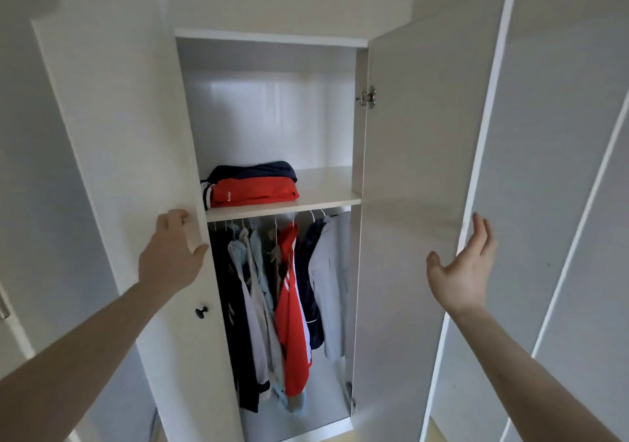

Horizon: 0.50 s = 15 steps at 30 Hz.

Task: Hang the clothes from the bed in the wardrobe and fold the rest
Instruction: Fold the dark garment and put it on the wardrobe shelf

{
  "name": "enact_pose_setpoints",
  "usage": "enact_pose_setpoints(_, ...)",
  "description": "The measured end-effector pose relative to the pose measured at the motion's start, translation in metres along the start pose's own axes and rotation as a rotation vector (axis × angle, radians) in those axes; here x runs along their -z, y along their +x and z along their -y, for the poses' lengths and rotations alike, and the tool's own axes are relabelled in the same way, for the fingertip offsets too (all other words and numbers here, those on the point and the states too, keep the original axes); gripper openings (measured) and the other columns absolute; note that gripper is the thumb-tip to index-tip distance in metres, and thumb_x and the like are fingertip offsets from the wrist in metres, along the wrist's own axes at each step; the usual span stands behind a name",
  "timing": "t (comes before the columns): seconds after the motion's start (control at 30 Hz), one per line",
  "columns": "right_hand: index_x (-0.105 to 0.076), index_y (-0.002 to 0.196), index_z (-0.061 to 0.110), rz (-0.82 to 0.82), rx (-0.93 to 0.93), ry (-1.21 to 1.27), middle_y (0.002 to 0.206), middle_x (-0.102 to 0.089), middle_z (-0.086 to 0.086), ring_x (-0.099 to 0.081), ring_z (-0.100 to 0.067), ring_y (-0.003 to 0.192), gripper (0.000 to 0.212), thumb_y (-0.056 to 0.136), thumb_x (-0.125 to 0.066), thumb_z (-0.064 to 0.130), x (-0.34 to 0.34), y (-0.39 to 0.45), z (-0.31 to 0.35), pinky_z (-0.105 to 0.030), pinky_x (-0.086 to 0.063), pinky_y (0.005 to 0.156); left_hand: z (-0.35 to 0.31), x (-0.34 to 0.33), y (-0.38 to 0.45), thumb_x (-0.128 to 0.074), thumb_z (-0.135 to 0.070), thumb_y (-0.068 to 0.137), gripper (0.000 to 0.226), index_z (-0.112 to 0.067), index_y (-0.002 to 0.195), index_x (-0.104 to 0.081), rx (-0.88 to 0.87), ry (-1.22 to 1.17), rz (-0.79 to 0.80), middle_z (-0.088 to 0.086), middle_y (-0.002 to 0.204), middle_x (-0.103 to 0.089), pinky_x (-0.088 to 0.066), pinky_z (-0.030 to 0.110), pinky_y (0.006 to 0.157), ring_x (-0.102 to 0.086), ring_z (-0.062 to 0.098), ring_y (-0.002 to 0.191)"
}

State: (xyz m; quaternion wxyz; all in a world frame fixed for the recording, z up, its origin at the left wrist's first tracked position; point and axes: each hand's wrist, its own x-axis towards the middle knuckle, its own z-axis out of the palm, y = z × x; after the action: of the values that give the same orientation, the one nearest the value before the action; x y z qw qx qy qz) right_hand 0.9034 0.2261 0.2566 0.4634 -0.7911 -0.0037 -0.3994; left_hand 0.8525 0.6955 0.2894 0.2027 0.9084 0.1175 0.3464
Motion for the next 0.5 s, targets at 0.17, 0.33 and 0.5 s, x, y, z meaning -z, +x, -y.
enact_pose_setpoints(0.17,-0.008,0.163,0.012,0.139,-0.179,-0.027,0.165,-0.025,-0.01,-0.031,-0.031,0.15,0.099,0.087,-0.072,0.009,-0.014,0.021,-0.021,-0.046,-0.033,0.119,-0.007,-0.031,0.044,-0.074,-0.027,0.09,0.092,-0.023,0.163,-0.018,-0.106,0.128,0.28,-0.001,0.17,-0.007,-0.047,0.053,0.105,-0.044,0.038,0.139)
enact_pose_setpoints(0.33,-0.033,0.153,0.003,-0.037,-0.19,-0.013,0.145,-0.039,-0.02,-0.043,-0.035,0.132,0.079,0.084,-0.072,0.002,-0.035,0.037,-0.032,-0.045,-0.037,0.115,-0.007,-0.059,0.08,-0.072,-0.034,0.092,0.104,-0.029,0.165,0.002,-0.127,0.206,0.476,-0.007,0.172,0.012,-0.031,0.05,0.121,-0.016,0.035,0.156)
enact_pose_setpoints(0.5,-0.048,0.099,0.008,-0.083,-0.128,0.008,0.096,-0.051,-0.012,-0.05,-0.035,0.086,0.015,0.093,-0.059,-0.001,-0.053,0.03,-0.037,-0.043,-0.043,0.076,0.002,-0.085,0.096,-0.069,-0.036,0.094,0.107,-0.029,0.163,0.013,-0.065,0.279,0.528,-0.004,0.171,0.017,-0.015,0.047,0.128,0.006,0.032,0.159)
